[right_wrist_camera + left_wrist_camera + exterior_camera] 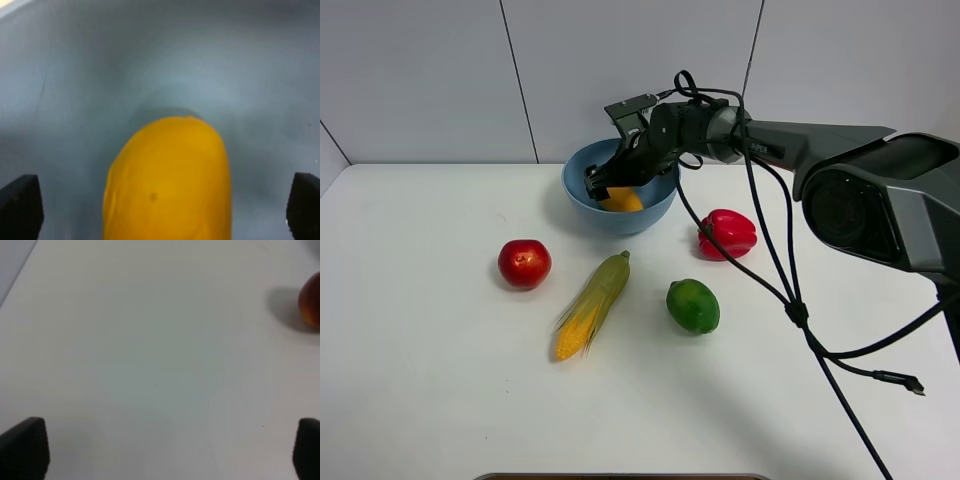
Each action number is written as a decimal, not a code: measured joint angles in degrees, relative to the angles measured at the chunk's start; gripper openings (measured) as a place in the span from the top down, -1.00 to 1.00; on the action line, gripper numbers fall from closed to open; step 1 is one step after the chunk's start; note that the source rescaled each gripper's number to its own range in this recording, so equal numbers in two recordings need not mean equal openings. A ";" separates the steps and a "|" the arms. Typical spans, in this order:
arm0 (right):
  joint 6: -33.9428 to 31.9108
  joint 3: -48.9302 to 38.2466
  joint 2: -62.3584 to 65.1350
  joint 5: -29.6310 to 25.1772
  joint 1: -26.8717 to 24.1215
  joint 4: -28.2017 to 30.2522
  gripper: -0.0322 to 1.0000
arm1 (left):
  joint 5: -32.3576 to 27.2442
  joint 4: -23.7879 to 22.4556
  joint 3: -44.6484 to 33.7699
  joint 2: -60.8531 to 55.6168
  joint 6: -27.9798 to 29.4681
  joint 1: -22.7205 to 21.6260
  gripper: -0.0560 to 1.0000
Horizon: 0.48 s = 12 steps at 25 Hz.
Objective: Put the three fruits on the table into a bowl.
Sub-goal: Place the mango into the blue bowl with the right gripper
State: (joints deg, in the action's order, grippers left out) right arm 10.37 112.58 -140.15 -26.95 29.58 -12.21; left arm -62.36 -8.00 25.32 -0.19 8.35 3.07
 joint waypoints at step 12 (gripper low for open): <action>0.00 0.00 4.95 -0.84 0.00 1.18 -0.96 | 0.00 0.00 0.00 0.00 0.00 0.00 -0.99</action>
State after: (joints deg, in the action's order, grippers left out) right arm 10.37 112.58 -135.20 -27.79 29.58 -11.02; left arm -62.36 -8.00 25.32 -0.19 8.35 3.07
